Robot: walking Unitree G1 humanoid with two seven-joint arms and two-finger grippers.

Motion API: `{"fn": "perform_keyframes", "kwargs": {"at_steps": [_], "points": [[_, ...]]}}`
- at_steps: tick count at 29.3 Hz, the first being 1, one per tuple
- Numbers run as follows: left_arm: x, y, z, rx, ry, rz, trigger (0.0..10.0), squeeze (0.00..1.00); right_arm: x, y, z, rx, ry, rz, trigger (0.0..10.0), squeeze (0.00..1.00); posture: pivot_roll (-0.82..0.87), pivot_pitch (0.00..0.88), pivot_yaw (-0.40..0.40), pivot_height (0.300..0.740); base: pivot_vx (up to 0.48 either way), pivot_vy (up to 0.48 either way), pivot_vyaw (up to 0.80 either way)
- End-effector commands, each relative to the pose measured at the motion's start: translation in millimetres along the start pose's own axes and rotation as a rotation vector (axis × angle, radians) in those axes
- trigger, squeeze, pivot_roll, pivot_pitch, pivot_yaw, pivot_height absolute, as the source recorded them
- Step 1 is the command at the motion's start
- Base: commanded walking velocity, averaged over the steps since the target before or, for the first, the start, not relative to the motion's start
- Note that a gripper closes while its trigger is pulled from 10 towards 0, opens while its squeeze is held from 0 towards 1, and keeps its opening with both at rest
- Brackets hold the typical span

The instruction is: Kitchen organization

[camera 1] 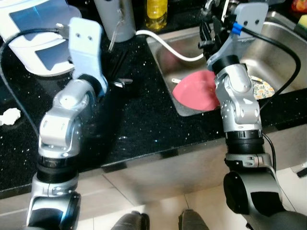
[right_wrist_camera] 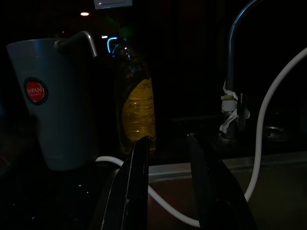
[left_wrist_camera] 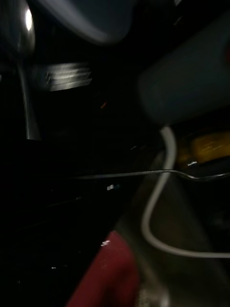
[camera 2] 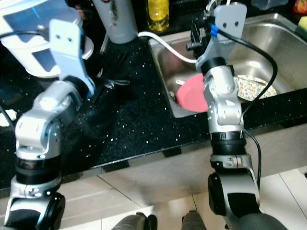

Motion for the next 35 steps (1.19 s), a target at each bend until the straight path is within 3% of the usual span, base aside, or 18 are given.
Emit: {"fn": "perform_keyframes", "kwargs": {"at_steps": [1,3,5,9,11,14,16,19,20,21,23,24,25,30,31,32,33,35], "points": [[-3,1.7,10.7,-0.076,-0.050,-0.009,10.0,0.00,3,0.3,2.7,-0.006,0.012,-0.027,10.0,0.00,0.08,0.095,0.124,0.740,0.000,0.000,0.00],[-4,4.3,15.4,-0.115,-0.068,-0.013,10.0,0.00,4,1.6,2.9,-0.009,0.013,-0.043,10.0,0.00,0.08,0.095,0.124,0.740,0.000,0.000,0.00],[-1,14.1,29.4,-0.238,-0.089,-0.068,10.0,0.00,2,9.6,1.9,-0.020,-0.021,-0.139,10.0,0.00,0.06,0.097,0.134,0.740,0.000,0.000,0.00],[8,37.1,57.0,-0.385,-0.091,-0.083,10.0,0.00,5,27.0,-1.1,-0.073,-0.032,-0.199,10.0,0.00,0.01,0.096,0.159,0.740,0.000,0.000,0.00],[8,37.1,57.0,-0.385,-0.091,-0.083,10.0,0.00,5,27.0,-1.1,-0.073,-0.032,-0.199,10.0,0.00,0.01,0.096,0.159,0.740,0.000,0.000,0.00],[8,64.9,79.6,-0.469,-0.121,-0.072,10.0,0.00,12,38.1,-5.6,-0.125,-0.018,-0.239,10.0,0.00,-0.02,0.100,0.183,0.740,0.000,0.000,0.00],[8,71.3,83.0,-0.486,-0.129,-0.066,10.0,0.00,12,40.0,-7.0,-0.135,-0.018,-0.247,10.0,0.00,-0.03,0.101,0.187,0.740,0.000,0.000,0.00],[-1,92.6,87.6,-0.549,-0.174,0.002,10.0,0.00,13,46.5,-11.9,-0.167,-0.021,-0.259,10.0,0.00,-0.05,0.102,0.201,0.740,0.000,0.000,0.00],[-1,92.6,87.6,-0.549,-0.174,0.002,10.0,0.00,13,46.5,-11.9,-0.167,-0.021,-0.259,10.0,0.00,-0.05,0.102,0.201,0.740,0.000,0.000,0.00],[-6,99.0,88.3,-0.560,-0.187,0.064,10.0,0.00,14,48.2,-13.4,-0.174,-0.022,-0.259,10.0,0.00,-0.05,0.102,0.204,0.740,0.000,0.000,0.00],[-12,105.8,87.8,-0.582,-0.198,0.104,10.0,0.00,13,49.4,-14.7,-0.181,-0.024,-0.251,10.0,0.00,-0.05,0.102,0.204,0.740,0.000,0.000,0.00],[-13,106.7,88.1,-0.592,-0.197,0.100,10.0,0.12,13,49.0,-14.9,-0.181,-0.025,-0.246,10.0,0.00,-0.04,0.104,0.202,0.740,0.000,0.000,0.00],[-14,105.4,87.9,-0.600,-0.198,0.077,10.0,1.00,12,47.8,-14.7,-0.177,-0.027,-0.241,10.0,0.00,-0.03,0.104,0.193,0.740,0.000,0.000,0.00],[-9,97.2,88.2,-0.620,-0.144,0.033,10.0,1.00,10,42.7,-12.8,-0.159,-0.030,-0.227,10.0,0.00,-0.02,0.105,0.182,0.740,0.000,0.000,0.00],[3,86.1,88.9,-0.588,-0.078,-0.007,10.0,1.00,10,39.8,-11.5,-0.149,-0.027,-0.219,10.0,0.00,-0.01,0.104,0.176,0.740,0.000,0.000,0.00],[13,75.5,89.2,-0.547,-0.023,-0.033,10.0,0.36,10,37.8,-10.5,-0.141,-0.024,-0.213,10.0,0.00,-0.01,0.105,0.173,0.740,0.000,0.000,0.00],[25,56.1,89.8,-0.429,0.034,-0.032,10.0,0.00,10,35.4,-9.5,-0.131,-0.021,-0.204,10.0,0.00,0.01,0.106,0.166,0.740,0.000,0.000,0.00],[41,23.6,87.8,-0.208,0.113,0.013,10.0,0.00,9,32.5,-8.4,-0.117,-0.019,-0.187,10.0,0.00,0.02,0.107,0.158,0.740,0.000,0.000,0.00]]}}
Point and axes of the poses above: a point about 5 cm out from each wrist's last joint towards the gripper, its own z axis pointing out of the wrist towards the gripper, its own x axis along the axis of the wrist's last joint, y = z × x, the point moved 1 cm from there along z, pointing out of the wrist towards the gripper, and after that the axes turned 2 degrees about z, right-handed, at the moved point
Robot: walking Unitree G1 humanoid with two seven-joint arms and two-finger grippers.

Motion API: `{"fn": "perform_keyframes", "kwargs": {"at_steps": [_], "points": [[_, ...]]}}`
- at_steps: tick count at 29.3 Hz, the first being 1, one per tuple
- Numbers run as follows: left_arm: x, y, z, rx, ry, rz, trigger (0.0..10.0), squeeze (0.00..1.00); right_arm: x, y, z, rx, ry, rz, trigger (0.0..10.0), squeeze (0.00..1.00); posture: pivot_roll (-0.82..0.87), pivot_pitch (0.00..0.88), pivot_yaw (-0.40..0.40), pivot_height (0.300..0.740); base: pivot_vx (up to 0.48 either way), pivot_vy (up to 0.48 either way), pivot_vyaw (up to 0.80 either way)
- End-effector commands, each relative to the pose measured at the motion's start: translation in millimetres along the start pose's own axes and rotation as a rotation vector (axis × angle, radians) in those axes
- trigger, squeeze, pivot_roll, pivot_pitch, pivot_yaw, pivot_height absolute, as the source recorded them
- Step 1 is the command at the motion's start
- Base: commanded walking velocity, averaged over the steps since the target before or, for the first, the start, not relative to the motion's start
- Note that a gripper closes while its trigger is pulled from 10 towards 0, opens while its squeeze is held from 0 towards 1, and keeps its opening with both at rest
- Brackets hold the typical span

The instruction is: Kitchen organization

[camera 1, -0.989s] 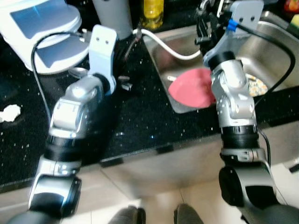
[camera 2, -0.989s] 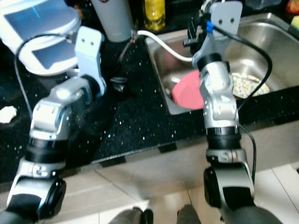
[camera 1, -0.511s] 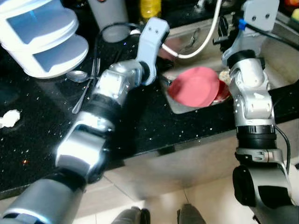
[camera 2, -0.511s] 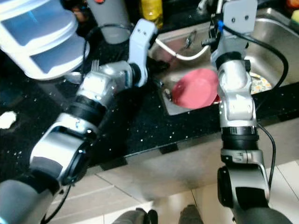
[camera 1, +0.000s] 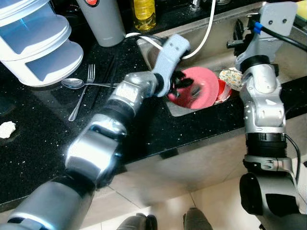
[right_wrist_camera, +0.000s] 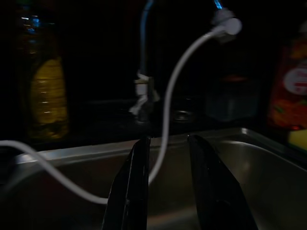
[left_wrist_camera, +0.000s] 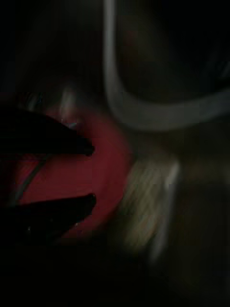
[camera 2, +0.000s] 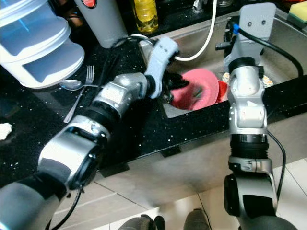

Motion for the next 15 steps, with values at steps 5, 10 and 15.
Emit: {"fn": "perform_keyframes", "kwargs": {"at_steps": [5,10,15], "points": [[14,-66.7,-38.0,0.462,0.021,0.088,10.0,0.00,3,-16.4,2.8,0.060,0.020,0.050,10.0,0.00,0.04,0.111,0.144,0.740,0.000,0.000,0.00],[-13,-89.7,-53.6,0.603,-0.119,-0.025,10.0,0.00,4,-26.6,5.9,0.097,0.027,0.073,10.0,0.00,0.06,0.112,0.124,0.740,0.000,0.000,0.00],[-39,-78.2,-45.4,0.500,-0.241,-0.135,10.0,0.00,8,-34.1,7.2,0.123,0.039,0.085,10.0,0.00,0.05,0.117,0.129,0.740,0.000,0.000,0.00]]}}
Point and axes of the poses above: a point about 5 cm out from each wrist's last joint towards the gripper, its own z axis pointing out of the wrist towards the gripper, its own x axis along the axis of the wrist's last joint, y = z × x, the point moved 1 cm from there along z, pointing out of the wrist towards the gripper, and after that the axes turned 2 degrees about z, right-handed, at the moved point
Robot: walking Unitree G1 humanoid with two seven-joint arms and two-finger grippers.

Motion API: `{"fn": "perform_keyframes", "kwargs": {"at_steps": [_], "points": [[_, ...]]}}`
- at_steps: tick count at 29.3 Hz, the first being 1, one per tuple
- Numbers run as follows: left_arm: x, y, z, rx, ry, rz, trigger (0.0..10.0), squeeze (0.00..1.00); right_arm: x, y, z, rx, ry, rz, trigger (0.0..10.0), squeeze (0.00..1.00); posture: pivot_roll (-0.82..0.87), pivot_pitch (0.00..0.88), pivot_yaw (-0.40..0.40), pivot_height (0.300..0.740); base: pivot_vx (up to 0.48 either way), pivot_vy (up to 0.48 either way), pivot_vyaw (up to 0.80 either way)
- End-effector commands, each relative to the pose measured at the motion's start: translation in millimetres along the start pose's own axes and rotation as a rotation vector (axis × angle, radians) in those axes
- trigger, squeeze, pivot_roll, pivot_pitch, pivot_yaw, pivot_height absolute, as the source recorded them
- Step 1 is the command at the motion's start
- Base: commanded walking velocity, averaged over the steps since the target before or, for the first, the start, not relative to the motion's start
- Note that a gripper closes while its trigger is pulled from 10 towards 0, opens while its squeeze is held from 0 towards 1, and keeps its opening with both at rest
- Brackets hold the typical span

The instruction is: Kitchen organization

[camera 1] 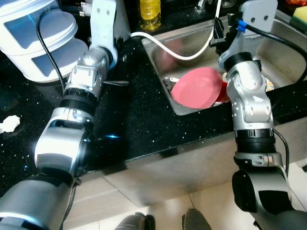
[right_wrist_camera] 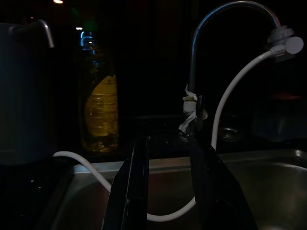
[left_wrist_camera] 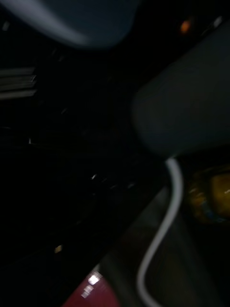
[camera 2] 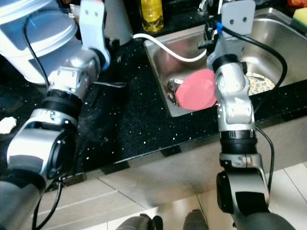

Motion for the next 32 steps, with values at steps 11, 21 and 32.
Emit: {"fn": "perform_keyframes", "kwargs": {"at_steps": [11,21,32], "points": [[-53,0.4,-2.0,-0.082,-0.261,-0.147,10.0,0.00,0,-6.5,-2.4,0.019,0.006,0.024,10.0,0.00,0.05,0.121,0.134,0.740,0.000,0.000,0.00],[-75,-1.4,-25.4,-0.028,-0.358,-0.162,10.0,0.00,-1,-7.9,-1.7,0.023,0.006,0.033,10.0,0.00,0.08,0.127,0.140,0.740,0.000,0.000,0.00],[-80,11.7,-118.2,-0.024,-0.369,0.036,10.0,0.00,-6,-18.6,1.5,0.050,-0.003,0.070,10.0,0.00,0.14,0.130,0.121,0.740,0.000,0.000,0.00]]}}
Point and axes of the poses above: a point about 5 cm out from each wrist's last joint towards the gripper, its own z axis pointing out of the wrist towards the gripper, its own x axis along the axis of the wrist's last joint, y = z × x, the point moved 1 cm from there along z, pointing out of the wrist towards the gripper, and after that the axes turned 2 degrees about z, right-handed, at the moved point
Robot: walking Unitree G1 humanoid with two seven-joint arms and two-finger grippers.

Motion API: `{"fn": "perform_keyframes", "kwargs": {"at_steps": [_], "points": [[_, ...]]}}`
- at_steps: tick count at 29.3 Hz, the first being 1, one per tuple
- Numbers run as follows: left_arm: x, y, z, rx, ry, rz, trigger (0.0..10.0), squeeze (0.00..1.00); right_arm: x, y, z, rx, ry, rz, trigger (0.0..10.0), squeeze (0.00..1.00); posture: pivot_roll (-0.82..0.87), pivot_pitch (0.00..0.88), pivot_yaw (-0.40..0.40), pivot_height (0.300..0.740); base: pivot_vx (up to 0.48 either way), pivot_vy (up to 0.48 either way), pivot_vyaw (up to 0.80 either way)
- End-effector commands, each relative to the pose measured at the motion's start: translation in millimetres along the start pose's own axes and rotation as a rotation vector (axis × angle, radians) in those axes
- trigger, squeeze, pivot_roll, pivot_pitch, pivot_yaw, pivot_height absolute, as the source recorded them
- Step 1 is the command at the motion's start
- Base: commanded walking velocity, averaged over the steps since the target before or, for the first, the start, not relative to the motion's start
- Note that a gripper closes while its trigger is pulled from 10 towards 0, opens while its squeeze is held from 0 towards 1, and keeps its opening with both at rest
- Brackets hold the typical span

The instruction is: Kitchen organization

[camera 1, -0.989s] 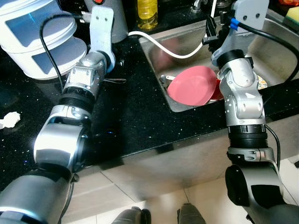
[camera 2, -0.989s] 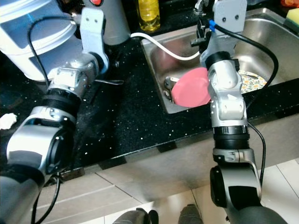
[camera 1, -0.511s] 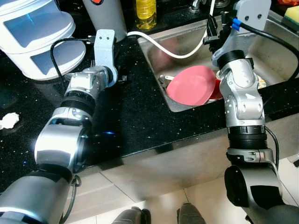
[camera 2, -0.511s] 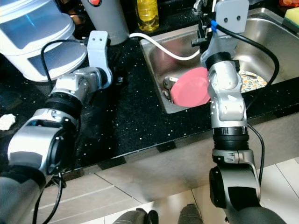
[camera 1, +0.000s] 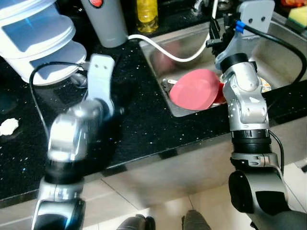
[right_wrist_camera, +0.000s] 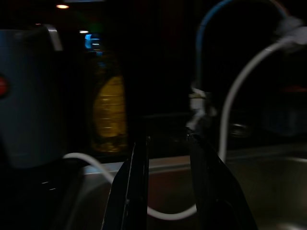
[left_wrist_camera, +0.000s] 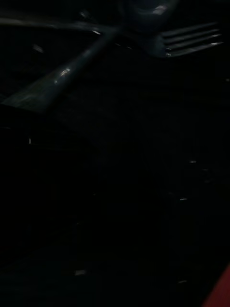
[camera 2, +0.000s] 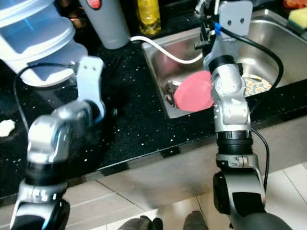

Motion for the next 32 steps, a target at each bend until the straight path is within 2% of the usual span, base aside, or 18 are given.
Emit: {"fn": "perform_keyframes", "kwargs": {"at_steps": [1,4,5,6,16,19,20,24,27,32], "points": [[-15,-10.8,-2.2,0.047,-0.089,0.005,10.0,0.00,1,-6.1,2.1,0.023,0.009,0.013,10.0,0.00,0.14,0.130,0.121,0.740,0.000,0.000,0.00],[1,-39.8,-24.5,0.217,-0.026,0.054,10.0,0.00,1,-6.7,3.9,0.026,0.011,0.019,10.0,0.00,0.15,0.126,0.120,0.740,0.000,0.000,0.00],[1,-39.8,-24.5,0.217,-0.026,0.054,10.0,0.00,1,-6.7,3.9,0.026,0.011,0.019,10.0,0.00,0.15,0.126,0.120,0.740,0.000,0.000,0.00],[10,-53.0,-33.7,0.323,0.006,0.044,10.0,0.00,0,-6.8,3.5,0.027,0.010,0.020,10.0,0.00,0.14,0.124,0.121,0.740,0.000,0.000,0.00],[17,-70.1,-52.8,0.517,0.050,-0.021,10.0,0.00,0,-5.2,3.1,0.026,0.011,0.016,10.0,0.00,0.14,0.117,0.119,0.740,0.000,0.000,0.00],[22,-67.1,-47.1,0.500,0.074,-0.040,10.0,0.00,0,-6.5,4.2,0.029,0.015,0.018,10.0,0.00,0.13,0.105,0.112,0.740,0.000,0.000,0.00],[21,-65.0,-39.7,0.462,0.066,-0.086,10.0,0.00,0,-7.8,4.7,0.032,0.017,0.020,10.0,0.00,0.13,0.102,0.109,0.740,0.000,0.000,0.00],[19,-62.3,-30.2,0.414,0.055,-0.137,10.0,0.00,0,-8.4,5.1,0.035,0.018,0.020,10.0,0.00,0.13,0.099,0.107,0.740,0.000,0.000,0.00],[16,-55.1,-9.2,0.324,0.031,-0.208,10.0,0.00,2,-9.5,6.0,0.038,0.024,0.018,10.0,0.00,0.11,0.093,0.114,0.740,0.000,0.000,0.00],[12,-57.4,2.4,0.340,0.003,-0.251,10.0,0.00,4,-6.9,5.5,0.030,0.030,0.014,10.0,0.00,0.10,0.090,0.120,0.740,0.000,0.000,0.00]]}}
Point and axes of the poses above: a point about 5 cm out from each wrist's last joint towards the gripper, its own z axis pointing out of the wrist towards the gripper, its own x axis along the axis of the wrist's last joint, y = z × x, the point moved 1 cm from there along z, pointing out of the wrist towards the gripper, and after that the axes turned 2 degrees about z, right-handed, at the moved point
